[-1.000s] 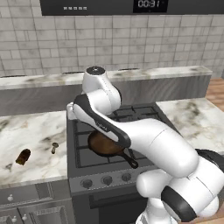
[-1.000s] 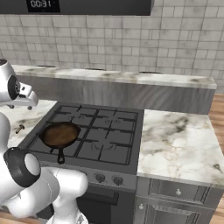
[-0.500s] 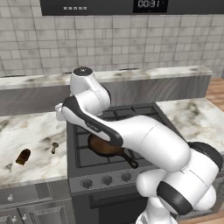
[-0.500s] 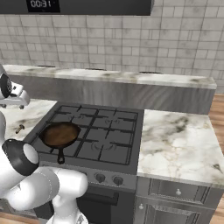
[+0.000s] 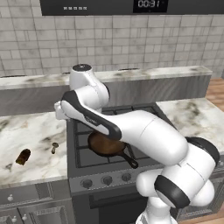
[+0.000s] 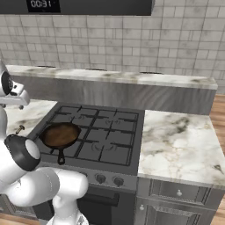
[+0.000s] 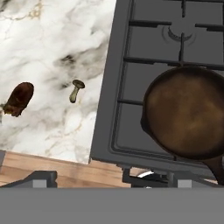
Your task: Put the sweet potato and mushroom in the pan. Then turn on the front left burner and set the heat to medium.
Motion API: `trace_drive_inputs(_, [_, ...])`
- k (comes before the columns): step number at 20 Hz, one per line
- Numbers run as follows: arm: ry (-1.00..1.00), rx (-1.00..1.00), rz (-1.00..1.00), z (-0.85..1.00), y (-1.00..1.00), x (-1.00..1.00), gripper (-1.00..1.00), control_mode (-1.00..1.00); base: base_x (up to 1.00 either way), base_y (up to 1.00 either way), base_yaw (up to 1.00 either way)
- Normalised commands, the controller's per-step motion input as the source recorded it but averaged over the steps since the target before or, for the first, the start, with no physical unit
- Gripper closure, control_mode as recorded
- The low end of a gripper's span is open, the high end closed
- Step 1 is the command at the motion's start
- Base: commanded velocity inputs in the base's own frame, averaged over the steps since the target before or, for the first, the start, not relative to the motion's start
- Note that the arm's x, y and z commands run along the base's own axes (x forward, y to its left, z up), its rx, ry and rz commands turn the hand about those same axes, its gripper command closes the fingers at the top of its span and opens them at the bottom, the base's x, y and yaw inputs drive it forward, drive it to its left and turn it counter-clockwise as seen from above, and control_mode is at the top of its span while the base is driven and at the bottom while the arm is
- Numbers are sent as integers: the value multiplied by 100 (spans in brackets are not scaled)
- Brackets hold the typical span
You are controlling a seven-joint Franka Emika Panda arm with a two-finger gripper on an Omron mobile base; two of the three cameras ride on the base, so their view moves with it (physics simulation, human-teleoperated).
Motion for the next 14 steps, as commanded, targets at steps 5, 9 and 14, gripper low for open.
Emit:
trace_drive_inputs(5, [0,0,0,0,13,-1,-100,-100,0,0,0])
trace_drive_inputs(9, [0,0,0,0,20,-2,-100,-100,0,0,0])
trace_drive_inputs(14, [1,0,3,-3,12,0,-100,-100,0,0,0])
